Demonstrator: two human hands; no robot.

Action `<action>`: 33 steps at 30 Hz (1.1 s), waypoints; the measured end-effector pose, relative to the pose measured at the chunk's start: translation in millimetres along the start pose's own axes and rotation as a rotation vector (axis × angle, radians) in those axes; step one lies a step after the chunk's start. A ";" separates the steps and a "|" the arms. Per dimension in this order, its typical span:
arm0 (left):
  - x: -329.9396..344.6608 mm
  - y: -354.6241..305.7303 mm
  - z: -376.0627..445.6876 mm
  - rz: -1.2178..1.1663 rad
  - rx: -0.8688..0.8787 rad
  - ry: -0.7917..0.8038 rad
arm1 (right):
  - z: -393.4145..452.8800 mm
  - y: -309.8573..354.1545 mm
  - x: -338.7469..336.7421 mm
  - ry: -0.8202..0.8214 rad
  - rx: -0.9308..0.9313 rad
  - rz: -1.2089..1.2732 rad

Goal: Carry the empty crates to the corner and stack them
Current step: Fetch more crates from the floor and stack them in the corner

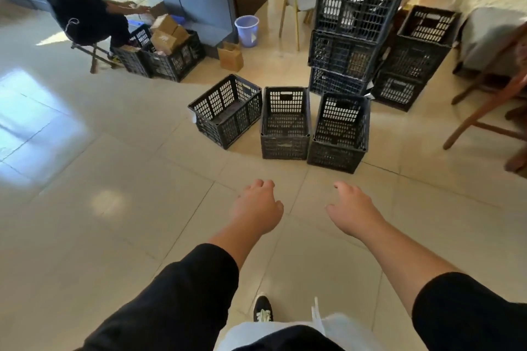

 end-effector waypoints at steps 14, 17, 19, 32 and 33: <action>-27.4 -232.5 220.1 0.180 0.238 0.063 | 159.9 -137.7 -170.6 -0.114 0.179 0.157; -42.5 -281.6 254.5 0.169 0.219 0.067 | 194.2 -160.1 -217.5 -0.084 0.167 0.140; -51.2 -310.0 278.6 0.164 0.210 0.066 | 219.6 -171.2 -248.7 -0.081 0.155 0.137; -88.3 -419.8 488.2 0.104 0.189 0.097 | 409.5 -205.2 -387.0 -0.079 0.162 0.110; -92.7 -427.4 506.6 0.091 0.180 0.103 | 423.1 -204.7 -399.0 -0.078 0.167 0.106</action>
Point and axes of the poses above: each hand's wrist, its own z-axis towards the middle knuckle, its own x-axis out of the palm, y = z × x, the point moved 9 cm from there along z, towards the middle knuckle, and after that the axes turned 7 degrees about z, right-handed, at the moved point
